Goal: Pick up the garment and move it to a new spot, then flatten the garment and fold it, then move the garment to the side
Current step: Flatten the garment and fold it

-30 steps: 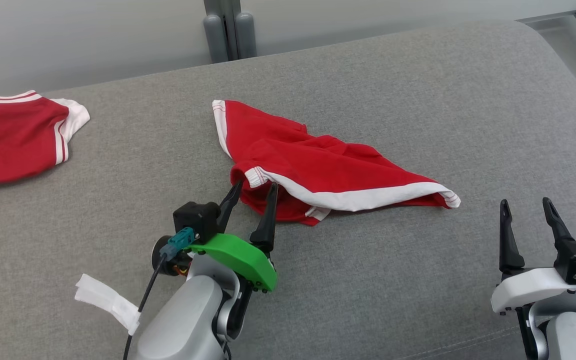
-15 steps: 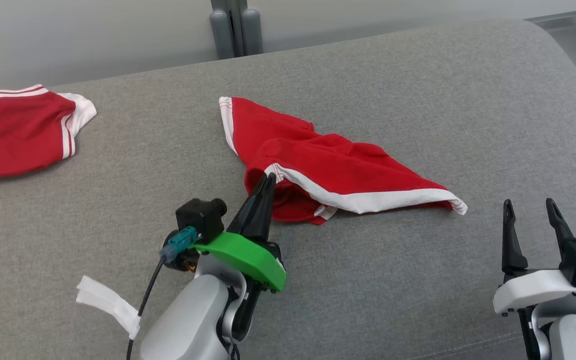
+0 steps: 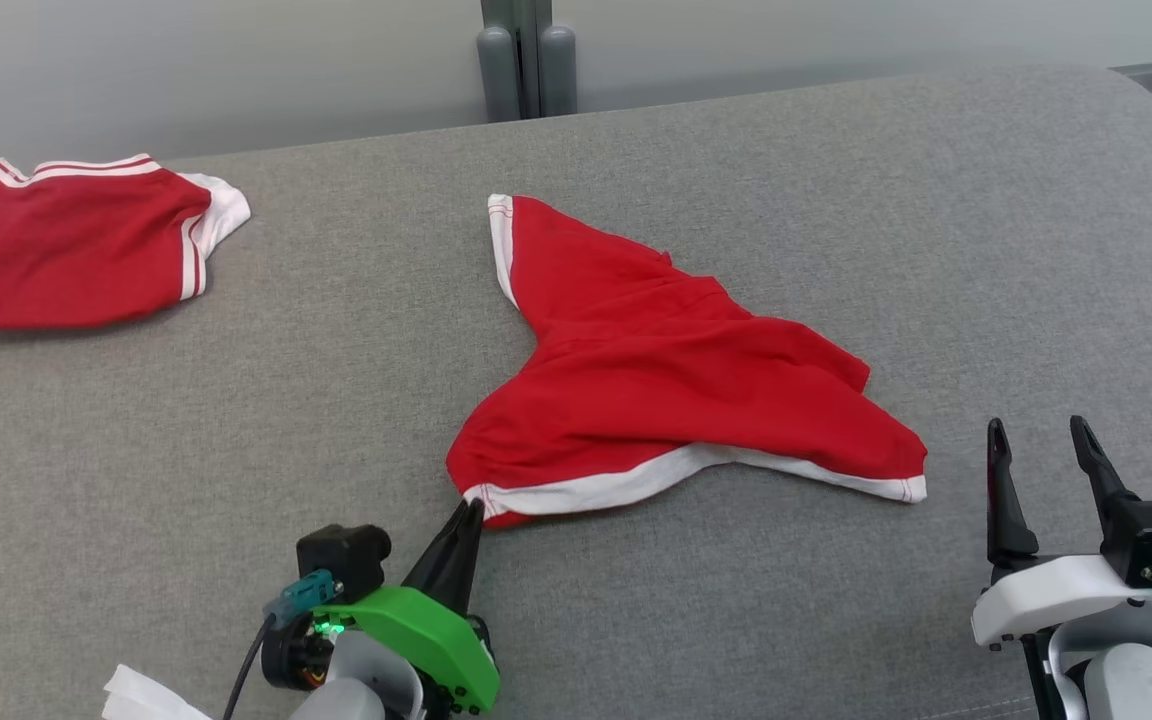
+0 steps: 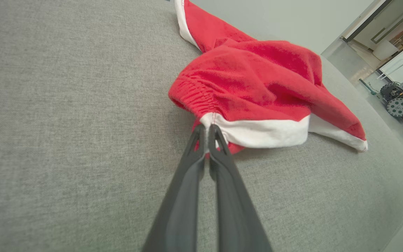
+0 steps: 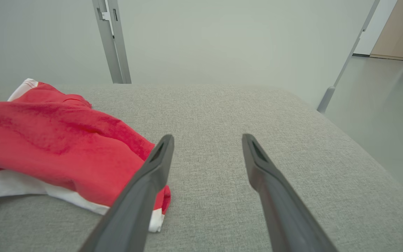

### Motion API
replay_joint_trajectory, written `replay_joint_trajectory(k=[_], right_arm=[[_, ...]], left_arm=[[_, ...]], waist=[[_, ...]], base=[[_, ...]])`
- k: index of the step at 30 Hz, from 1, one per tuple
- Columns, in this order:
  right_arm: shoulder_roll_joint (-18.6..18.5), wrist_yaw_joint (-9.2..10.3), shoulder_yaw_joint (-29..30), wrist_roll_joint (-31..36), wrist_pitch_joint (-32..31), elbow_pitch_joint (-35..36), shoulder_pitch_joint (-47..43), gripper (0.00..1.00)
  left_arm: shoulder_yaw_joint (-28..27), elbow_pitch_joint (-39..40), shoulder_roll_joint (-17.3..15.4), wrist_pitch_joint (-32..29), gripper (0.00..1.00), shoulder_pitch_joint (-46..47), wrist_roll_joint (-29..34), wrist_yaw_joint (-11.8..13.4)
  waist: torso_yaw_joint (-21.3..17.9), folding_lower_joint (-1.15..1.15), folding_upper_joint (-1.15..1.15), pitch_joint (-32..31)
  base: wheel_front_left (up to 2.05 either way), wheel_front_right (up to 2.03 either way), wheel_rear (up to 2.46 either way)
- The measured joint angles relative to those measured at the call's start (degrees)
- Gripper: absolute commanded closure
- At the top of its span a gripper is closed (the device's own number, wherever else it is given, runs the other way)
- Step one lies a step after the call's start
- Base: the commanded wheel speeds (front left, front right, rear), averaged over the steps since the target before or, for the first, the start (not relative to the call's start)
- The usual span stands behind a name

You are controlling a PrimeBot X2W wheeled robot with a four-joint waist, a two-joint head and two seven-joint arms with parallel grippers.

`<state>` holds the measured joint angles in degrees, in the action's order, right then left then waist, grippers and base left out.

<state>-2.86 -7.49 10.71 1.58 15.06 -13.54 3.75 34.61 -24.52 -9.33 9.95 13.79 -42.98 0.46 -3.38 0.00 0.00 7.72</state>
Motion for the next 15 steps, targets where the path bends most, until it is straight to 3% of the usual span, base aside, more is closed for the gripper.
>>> replay_joint_trajectory(k=[8,10,15], right_arm=[[0.0,0.0,-0.9,-0.1,0.0,0.2,0.0,0.0],[0.0,0.0,-0.8,-0.2,0.0,0.5,0.0,0.0],[0.0,0.0,-0.7,-0.4,0.0,1.6,0.0,0.0]], left_arm=[[-0.5,-9.9,1.0,2.0,1.0,1.4,-0.2,-0.7],[-0.9,-11.4,1.4,3.2,0.0,2.1,0.2,-1.4],[-2.3,-12.3,1.5,4.8,0.0,2.5,1.0,-2.5]], waist=[[-0.9,0.0,0.0,-0.1],[-1.1,0.0,0.0,-0.1],[-0.8,0.0,0.0,-0.4]], base=[[0.0,0.0,0.0],[0.0,0.0,0.0],[0.0,0.0,0.0]])
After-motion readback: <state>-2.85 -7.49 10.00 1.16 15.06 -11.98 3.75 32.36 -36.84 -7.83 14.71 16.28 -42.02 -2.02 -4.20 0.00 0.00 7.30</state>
